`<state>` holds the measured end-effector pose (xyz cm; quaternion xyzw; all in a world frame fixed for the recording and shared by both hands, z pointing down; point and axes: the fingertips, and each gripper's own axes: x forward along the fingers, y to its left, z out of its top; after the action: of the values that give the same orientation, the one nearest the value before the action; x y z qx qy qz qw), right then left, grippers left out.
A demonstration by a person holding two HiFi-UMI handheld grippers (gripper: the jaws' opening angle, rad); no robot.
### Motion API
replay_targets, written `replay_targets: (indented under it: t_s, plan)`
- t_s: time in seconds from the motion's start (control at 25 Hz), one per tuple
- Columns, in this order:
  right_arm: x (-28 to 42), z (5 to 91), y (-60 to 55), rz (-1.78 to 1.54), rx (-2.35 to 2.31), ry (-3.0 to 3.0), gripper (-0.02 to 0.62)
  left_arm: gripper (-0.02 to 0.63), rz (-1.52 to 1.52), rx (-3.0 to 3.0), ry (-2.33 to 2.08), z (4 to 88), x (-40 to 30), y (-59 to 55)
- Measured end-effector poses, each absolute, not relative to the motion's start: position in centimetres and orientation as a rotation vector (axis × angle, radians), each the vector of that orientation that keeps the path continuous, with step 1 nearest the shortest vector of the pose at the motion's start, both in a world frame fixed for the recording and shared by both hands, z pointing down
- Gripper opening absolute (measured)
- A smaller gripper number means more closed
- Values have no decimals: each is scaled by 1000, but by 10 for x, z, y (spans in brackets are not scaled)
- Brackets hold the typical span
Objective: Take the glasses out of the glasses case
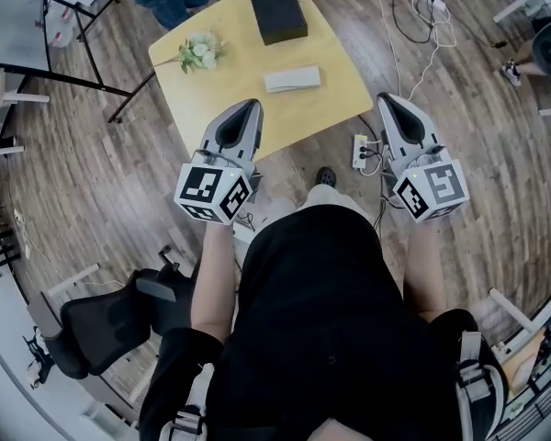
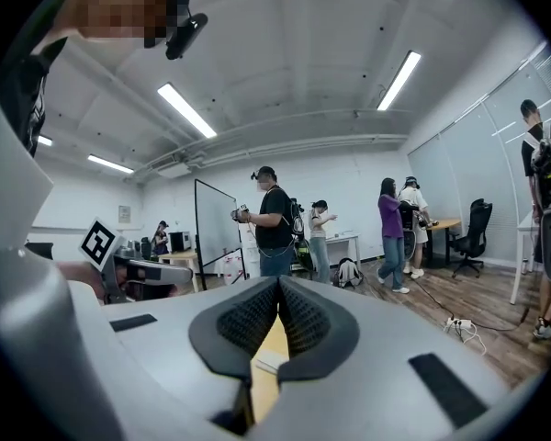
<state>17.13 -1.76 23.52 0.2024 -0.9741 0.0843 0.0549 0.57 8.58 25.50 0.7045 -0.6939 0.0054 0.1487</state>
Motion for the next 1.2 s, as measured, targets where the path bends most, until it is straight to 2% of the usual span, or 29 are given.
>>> replay_targets:
  t_s: [0.64, 1.2]
  plan:
    - [165, 284, -40, 347, 424, -2888, 17, 21, 118, 1887, -2019, 299, 22, 58]
    - [135, 291, -56, 357, 459, -2867, 18, 21, 226, 1924, -1939, 320, 0, 26]
